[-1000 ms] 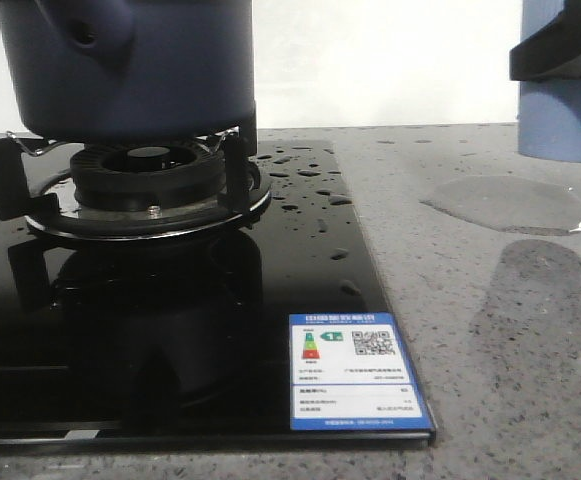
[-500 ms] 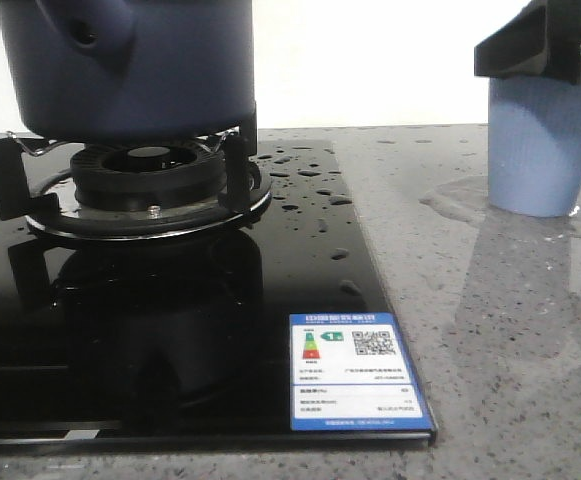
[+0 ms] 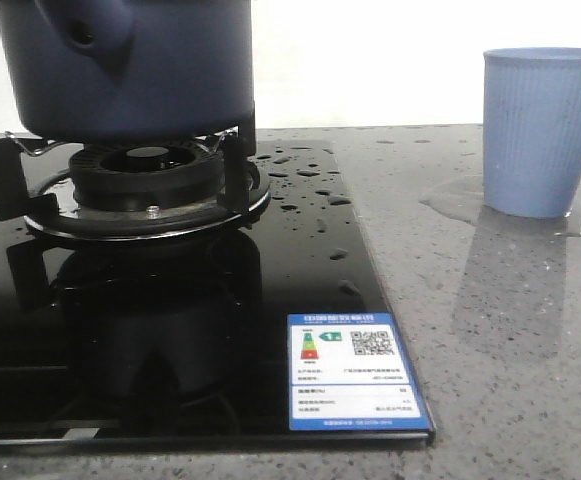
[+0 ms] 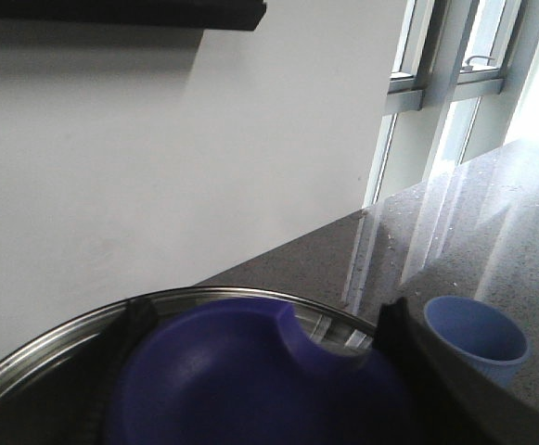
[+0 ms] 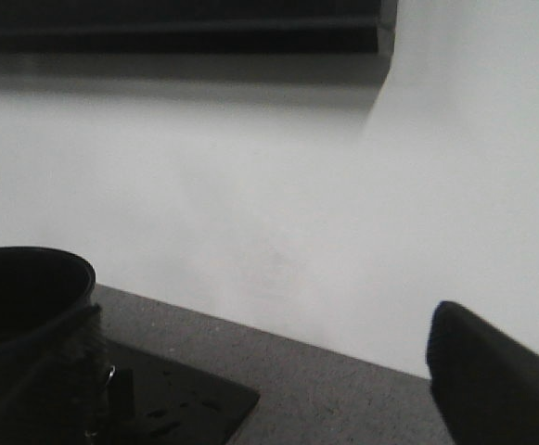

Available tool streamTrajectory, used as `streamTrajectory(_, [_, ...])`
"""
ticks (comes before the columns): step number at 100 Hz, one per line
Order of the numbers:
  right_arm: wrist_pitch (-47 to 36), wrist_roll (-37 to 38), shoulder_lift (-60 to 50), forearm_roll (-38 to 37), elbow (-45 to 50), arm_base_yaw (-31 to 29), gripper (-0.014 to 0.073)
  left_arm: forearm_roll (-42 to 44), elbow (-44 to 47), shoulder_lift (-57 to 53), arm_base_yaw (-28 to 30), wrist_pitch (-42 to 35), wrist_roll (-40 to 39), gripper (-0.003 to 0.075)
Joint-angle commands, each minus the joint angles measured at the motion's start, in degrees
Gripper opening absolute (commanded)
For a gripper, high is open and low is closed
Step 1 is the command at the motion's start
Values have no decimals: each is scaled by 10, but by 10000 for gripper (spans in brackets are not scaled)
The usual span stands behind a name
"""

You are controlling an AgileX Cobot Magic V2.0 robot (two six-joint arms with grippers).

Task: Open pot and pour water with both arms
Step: 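Lower the held lid onto the pot and release the knob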

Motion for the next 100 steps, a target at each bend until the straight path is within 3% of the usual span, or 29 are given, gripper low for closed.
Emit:
streamTrajectory(1, [-3,-1,-39,12,-17,-3,360,-67,-21,7,-3,24,27,270])
streamTrajectory(7, [19,12,-60,4,-17,2,69,-75,-21,24,-3,30,36,270])
streamTrajectory(8, [24,13,-65,2,-17,3,-11,-75,-21,25,-5,31,37,270])
streamTrajectory(10, [32,16,-73,2,-17,5,-68,-76,-21,30,-6,31,37,270])
streamTrajectory(36, [41,19,-106,-5,-17,18,-57,-75,-41,68,-50,8,83,270])
streamTrajectory(70, [37,44,-108,-6,-17,18,-57,-79,-55,103,-51,-12,83,277])
streamTrajectory(78, [37,44,-108,-6,-17,18,-57,-79,-55,106,-51,-12,83,340])
streamTrajectory(90, [37,44,-108,-7,-17,18,-57,-91,-55,109,-51,-13,83,555])
streamTrajectory(100, [39,44,-108,-7,-17,18,-57,-116,-55,109,-51,-12,83,650])
